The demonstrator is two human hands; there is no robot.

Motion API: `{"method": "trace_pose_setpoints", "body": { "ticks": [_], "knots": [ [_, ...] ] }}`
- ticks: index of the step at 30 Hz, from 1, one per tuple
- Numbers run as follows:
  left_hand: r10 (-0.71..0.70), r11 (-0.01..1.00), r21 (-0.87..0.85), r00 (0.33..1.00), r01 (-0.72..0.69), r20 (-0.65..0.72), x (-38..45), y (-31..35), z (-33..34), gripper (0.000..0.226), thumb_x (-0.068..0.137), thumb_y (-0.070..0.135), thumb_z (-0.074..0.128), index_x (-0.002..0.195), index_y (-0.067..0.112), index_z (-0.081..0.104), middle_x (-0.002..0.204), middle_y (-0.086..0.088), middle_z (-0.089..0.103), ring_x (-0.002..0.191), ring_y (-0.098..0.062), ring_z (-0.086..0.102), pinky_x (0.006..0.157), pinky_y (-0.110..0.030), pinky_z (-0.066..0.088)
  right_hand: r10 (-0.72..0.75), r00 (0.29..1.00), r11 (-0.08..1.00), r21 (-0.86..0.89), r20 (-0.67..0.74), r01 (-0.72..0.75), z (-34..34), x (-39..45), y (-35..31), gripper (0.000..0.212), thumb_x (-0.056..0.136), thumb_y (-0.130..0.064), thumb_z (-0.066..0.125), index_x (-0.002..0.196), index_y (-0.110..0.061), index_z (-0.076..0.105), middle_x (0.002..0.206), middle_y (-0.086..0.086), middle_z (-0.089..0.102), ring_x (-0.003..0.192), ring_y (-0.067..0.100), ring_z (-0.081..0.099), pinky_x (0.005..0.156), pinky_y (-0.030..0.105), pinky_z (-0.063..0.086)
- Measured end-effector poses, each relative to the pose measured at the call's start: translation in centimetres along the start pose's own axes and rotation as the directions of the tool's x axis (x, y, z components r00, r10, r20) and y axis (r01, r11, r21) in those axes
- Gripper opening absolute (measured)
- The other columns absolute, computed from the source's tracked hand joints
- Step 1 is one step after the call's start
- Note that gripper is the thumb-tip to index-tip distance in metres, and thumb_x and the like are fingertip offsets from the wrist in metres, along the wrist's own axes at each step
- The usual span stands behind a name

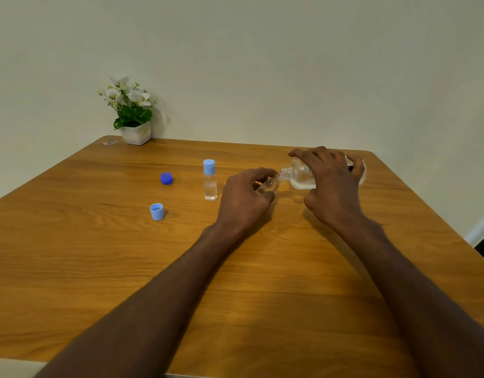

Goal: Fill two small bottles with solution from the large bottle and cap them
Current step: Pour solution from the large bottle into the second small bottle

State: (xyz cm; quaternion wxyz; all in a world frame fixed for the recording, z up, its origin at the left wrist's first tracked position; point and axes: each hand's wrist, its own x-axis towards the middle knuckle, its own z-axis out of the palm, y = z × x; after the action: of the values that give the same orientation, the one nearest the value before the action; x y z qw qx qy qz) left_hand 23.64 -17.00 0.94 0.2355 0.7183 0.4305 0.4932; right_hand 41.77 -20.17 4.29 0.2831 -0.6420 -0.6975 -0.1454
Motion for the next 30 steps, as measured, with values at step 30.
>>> {"method": "trace_pose_setpoints", "body": {
  "ticks": [30],
  "knots": [
    [-0.075, 0.994, -0.083, 0.996, 0.072, -0.041, 0.5, 0.2, -0.3, 0.041, 0.087, 0.020, 0.082, 0.124, 0.021, 0.066, 0.110, 0.013, 0.069, 0.101, -0.001, 0.066, 0.079, -0.012, 0.052, 0.365, 0.930, 0.689, 0.685, -0.046, -0.236, 1.1, 0.3, -0.6, 0.085, 0.086, -0.021, 0.083, 0.154, -0.024, 0.033, 0.155, 0.001, 0.046, 0.134, 0.016, 0.049, 0.103, 0.034, 0.052]
  ]
}}
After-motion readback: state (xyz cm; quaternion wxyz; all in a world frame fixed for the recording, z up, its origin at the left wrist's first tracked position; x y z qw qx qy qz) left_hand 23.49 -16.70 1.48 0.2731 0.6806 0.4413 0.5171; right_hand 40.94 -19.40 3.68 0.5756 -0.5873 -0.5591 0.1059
